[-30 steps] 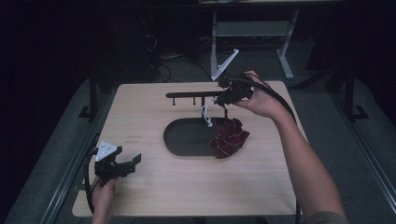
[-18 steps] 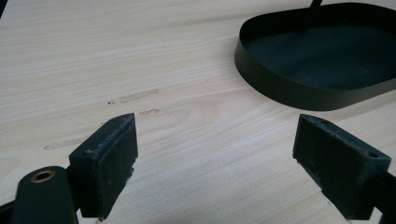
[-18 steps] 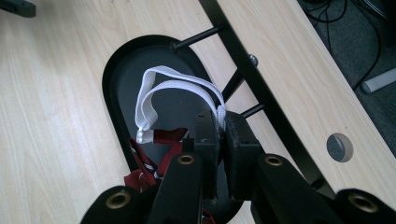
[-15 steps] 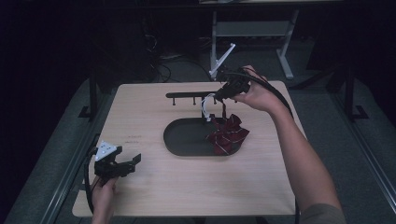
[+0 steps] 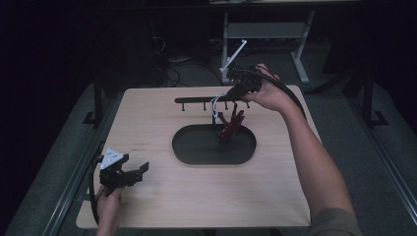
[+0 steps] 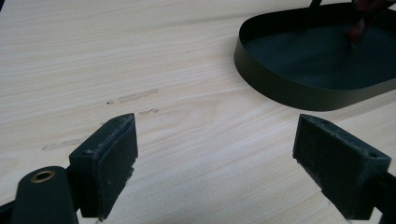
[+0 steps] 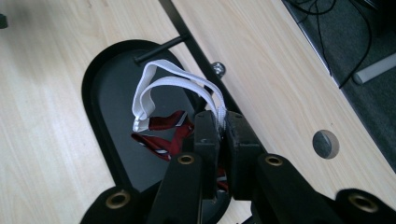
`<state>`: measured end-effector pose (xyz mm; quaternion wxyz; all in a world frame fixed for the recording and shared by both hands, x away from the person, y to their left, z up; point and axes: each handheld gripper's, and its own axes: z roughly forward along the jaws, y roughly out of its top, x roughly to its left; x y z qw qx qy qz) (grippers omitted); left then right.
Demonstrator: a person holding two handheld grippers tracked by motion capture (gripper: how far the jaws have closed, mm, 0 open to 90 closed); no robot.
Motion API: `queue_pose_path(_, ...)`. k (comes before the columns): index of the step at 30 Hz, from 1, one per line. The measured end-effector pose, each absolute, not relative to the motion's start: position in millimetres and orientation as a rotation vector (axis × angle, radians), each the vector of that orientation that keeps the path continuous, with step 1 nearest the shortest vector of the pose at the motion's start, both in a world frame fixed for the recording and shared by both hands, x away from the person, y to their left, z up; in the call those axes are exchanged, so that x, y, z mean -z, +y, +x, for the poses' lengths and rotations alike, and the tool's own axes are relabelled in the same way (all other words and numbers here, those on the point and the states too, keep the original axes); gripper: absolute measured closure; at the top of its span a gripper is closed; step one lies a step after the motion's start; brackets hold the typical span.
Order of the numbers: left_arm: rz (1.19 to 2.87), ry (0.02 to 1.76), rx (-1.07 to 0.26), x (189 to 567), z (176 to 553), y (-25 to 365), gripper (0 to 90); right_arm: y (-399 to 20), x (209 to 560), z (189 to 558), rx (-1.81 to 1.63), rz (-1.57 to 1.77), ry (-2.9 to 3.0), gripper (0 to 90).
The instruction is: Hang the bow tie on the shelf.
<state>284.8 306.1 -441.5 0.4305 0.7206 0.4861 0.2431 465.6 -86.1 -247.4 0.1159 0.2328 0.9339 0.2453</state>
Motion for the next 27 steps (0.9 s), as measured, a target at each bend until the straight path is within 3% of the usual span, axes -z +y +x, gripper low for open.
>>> queue_pose_path(27,1.809,1.202,-0.603,441,285,304,13.6,-91,276,476,-0.646,0.754,2.77,82.7)
